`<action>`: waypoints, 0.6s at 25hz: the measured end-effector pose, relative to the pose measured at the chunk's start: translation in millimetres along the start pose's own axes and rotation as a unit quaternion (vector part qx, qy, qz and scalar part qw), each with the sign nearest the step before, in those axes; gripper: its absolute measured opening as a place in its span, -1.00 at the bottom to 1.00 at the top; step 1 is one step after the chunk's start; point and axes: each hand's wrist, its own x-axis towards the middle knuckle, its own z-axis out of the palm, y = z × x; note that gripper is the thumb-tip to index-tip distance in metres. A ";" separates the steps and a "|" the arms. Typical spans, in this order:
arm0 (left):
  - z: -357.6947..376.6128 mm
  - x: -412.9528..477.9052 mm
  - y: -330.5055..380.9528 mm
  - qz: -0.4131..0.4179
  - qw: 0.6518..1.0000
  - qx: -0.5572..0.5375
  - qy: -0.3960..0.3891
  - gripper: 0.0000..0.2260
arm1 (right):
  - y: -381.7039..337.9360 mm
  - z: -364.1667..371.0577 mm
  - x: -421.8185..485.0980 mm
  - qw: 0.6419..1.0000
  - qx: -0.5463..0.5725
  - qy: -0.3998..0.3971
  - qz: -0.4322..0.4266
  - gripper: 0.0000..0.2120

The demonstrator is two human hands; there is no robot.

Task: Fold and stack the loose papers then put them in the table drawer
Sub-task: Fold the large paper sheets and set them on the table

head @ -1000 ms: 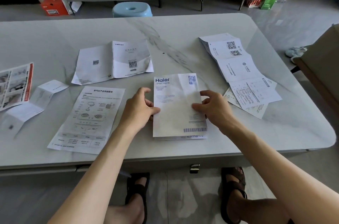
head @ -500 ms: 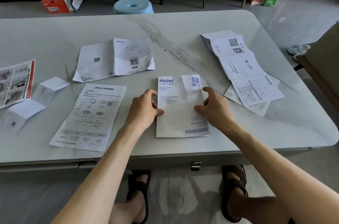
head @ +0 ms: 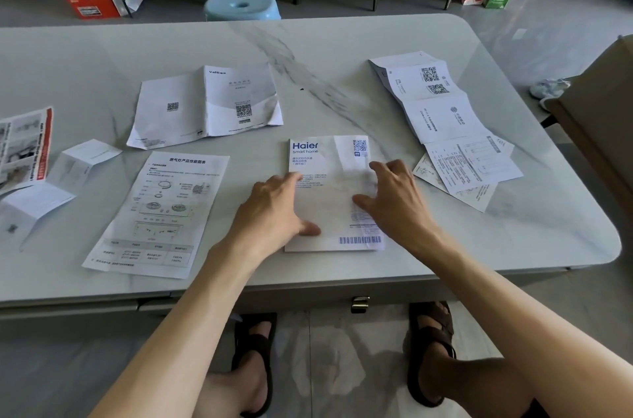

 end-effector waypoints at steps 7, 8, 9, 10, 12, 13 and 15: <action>8.2 -13.6 9.6 0.048 0.994 0.064 -0.072 -0.18 | -3.5 13.3 0.9 0.998 0.006 -0.052 -0.030 -0.38; 6.9 -12.8 10.2 0.057 0.993 0.063 -0.078 -0.20 | -2.9 15.0 2.2 0.998 0.006 -0.051 -0.034 -0.41; 6.0 -11.8 10.5 0.065 0.993 0.062 -0.082 -0.22 | -2.3 16.1 3.2 0.998 0.005 -0.050 -0.037 -0.43; 5.5 -11.2 10.5 0.070 0.992 0.060 -0.084 -0.23 | -1.5 17.1 4.1 0.998 0.004 -0.049 -0.040 -0.45; 4.8 -10.0 10.4 0.074 0.992 0.060 -0.082 -0.24 | 0.4 19.9 5.9 0.998 0.004 -0.047 -0.047 -0.49; 4.5 -9.1 10.3 0.075 0.992 0.062 -0.081 -0.25 | 1.4 21.1 6.7 0.998 0.003 -0.044 -0.051 -0.51; 4.5 -7.6 10.0 0.077 0.991 0.071 -0.080 -0.25 | 2.5 22.1 7.7 0.998 0.001 -0.044 -0.053 -0.53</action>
